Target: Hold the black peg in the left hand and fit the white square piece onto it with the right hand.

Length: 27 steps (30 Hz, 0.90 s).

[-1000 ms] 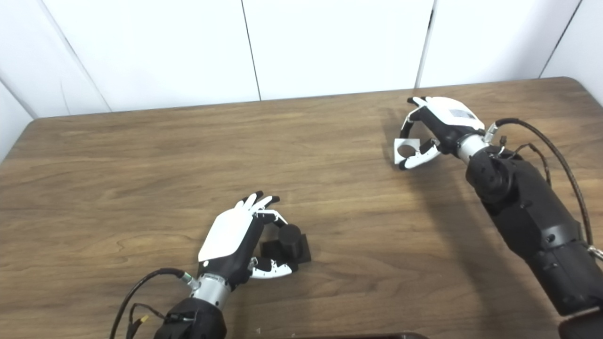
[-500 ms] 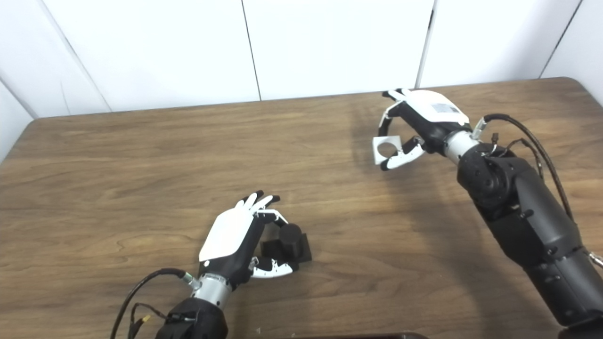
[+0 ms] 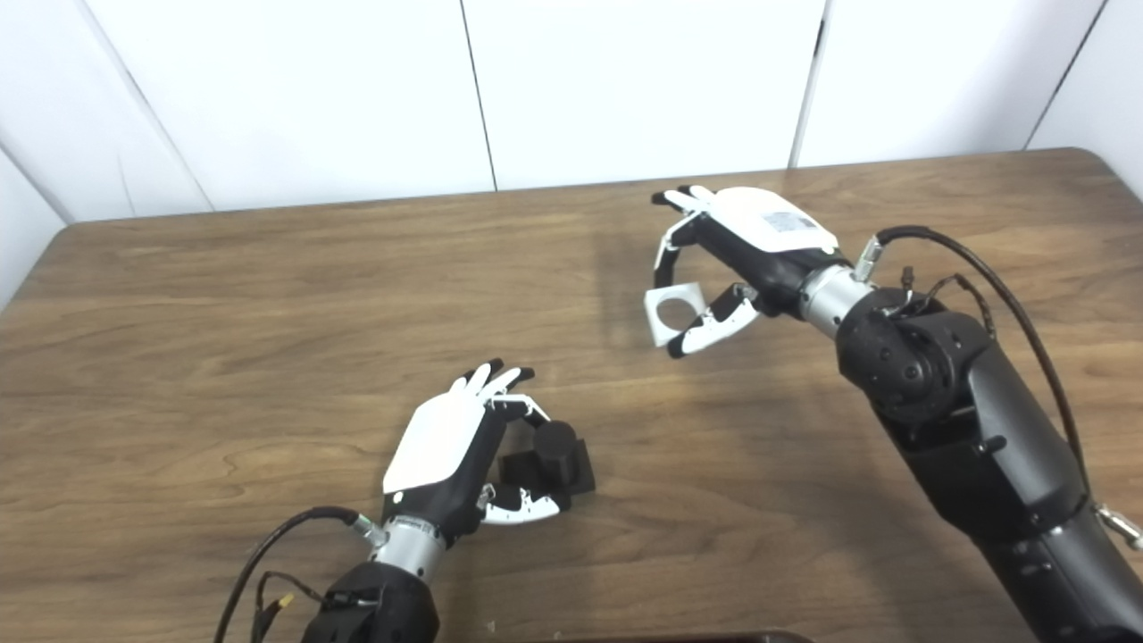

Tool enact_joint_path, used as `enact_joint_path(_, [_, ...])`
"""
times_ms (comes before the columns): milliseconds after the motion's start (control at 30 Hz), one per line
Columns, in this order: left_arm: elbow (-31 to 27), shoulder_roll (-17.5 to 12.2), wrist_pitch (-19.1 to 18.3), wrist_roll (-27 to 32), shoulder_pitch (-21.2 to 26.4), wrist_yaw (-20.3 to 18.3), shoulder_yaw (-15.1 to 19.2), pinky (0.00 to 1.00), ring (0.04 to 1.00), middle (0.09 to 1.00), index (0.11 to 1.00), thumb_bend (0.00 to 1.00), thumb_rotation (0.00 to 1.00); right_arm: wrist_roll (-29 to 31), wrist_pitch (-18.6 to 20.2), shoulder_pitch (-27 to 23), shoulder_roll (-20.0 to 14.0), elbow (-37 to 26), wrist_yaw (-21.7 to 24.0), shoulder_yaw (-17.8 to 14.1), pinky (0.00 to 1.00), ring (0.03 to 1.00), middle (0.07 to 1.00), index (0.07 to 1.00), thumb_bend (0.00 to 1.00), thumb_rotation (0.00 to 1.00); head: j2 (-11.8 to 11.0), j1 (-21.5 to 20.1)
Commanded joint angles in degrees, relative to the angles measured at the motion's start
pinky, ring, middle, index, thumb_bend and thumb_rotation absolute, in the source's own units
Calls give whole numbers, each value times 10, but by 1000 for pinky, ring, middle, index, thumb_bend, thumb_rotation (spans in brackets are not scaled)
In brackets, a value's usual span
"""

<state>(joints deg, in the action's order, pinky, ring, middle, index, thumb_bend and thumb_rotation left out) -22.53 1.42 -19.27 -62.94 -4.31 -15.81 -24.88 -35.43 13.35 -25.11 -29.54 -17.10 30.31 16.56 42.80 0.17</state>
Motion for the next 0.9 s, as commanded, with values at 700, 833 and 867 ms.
enact_joint_path(700, [5,7,6,-6,12,12,-2,1000,1000,924,491,521,59,-8,19,3,35,-119,75,21,1000,1000,969,492,521,165,5,2])
enact_joint_path(833, [6,8,5,-7,12,13,-2,1000,1000,925,491,521,59,-8,16,5,38,-123,77,27,1000,1000,971,492,522,164,6,3])
enact_joint_path(867, [7,9,5,-7,12,13,-2,1000,1000,925,491,521,59,-8,17,5,39,-125,79,29,1000,1000,971,492,522,164,6,3])
